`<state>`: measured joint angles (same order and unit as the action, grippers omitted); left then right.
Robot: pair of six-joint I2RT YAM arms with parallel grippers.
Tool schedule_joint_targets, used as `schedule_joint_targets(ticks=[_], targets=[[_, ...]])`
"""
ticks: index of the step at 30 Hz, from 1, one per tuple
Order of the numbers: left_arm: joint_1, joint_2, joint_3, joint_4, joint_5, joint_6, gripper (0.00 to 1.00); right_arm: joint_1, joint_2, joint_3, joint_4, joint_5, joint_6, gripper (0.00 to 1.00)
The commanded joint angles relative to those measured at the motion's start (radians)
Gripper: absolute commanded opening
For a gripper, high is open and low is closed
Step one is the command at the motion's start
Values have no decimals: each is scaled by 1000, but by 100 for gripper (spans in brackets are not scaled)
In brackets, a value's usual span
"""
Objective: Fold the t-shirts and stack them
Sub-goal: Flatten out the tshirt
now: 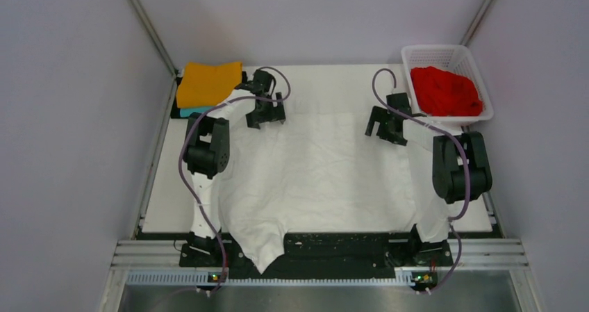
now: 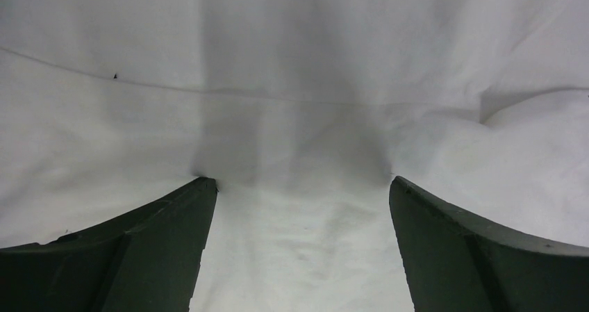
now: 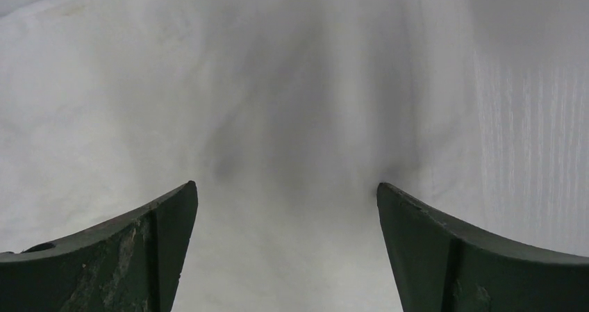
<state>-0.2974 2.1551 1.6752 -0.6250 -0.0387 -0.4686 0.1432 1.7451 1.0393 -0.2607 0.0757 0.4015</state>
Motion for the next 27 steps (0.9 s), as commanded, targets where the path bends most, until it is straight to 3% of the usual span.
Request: schedule_joint_targets(ticks=[1, 14, 20, 27], targets=[[26, 146, 148, -55, 61, 11, 99, -13, 81, 70, 22, 29, 27, 99], [102, 448, 650, -69, 276, 3, 99, -54, 315, 361, -9, 47, -10, 99], [141, 500, 733, 64, 439, -71, 99, -58, 371, 461, -10, 53, -19, 99], [152, 514, 779, 119, 497, -111, 99, -58, 365, 516, -10, 49, -35, 99]])
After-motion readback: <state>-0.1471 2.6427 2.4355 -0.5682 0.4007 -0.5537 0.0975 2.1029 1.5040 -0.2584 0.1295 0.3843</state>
